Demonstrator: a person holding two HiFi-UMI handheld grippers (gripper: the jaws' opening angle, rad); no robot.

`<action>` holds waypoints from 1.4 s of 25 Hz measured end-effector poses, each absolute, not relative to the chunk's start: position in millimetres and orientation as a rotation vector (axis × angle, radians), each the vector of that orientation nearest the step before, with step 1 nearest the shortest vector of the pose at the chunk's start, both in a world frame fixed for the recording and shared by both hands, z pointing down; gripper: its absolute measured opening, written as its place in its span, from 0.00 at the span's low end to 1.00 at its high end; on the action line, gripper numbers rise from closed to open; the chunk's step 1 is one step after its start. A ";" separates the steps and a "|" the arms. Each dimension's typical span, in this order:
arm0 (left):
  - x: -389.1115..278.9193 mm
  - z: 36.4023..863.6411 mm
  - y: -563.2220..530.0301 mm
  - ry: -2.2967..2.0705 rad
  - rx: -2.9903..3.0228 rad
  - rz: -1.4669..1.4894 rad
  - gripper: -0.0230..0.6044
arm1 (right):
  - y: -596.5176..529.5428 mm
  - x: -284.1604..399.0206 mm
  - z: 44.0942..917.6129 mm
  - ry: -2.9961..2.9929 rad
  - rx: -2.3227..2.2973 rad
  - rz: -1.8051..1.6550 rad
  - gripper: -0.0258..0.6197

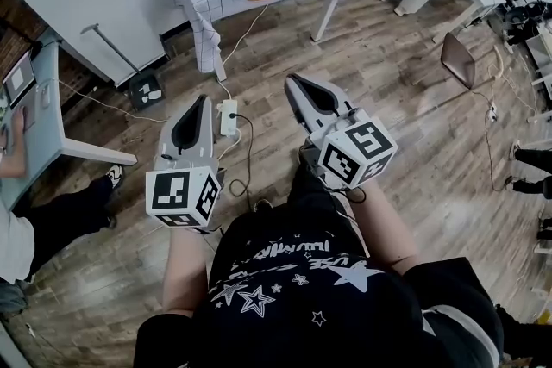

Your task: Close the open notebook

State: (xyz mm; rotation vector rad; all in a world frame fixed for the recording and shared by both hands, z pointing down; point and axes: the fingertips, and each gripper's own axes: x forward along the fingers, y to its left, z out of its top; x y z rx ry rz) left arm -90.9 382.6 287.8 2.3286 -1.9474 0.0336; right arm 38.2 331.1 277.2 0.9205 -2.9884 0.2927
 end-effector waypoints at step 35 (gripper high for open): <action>-88.9 313.4 148.7 -1.993 2.164 0.087 0.05 | 86.8 65.8 304.3 -2.943 0.819 0.392 0.07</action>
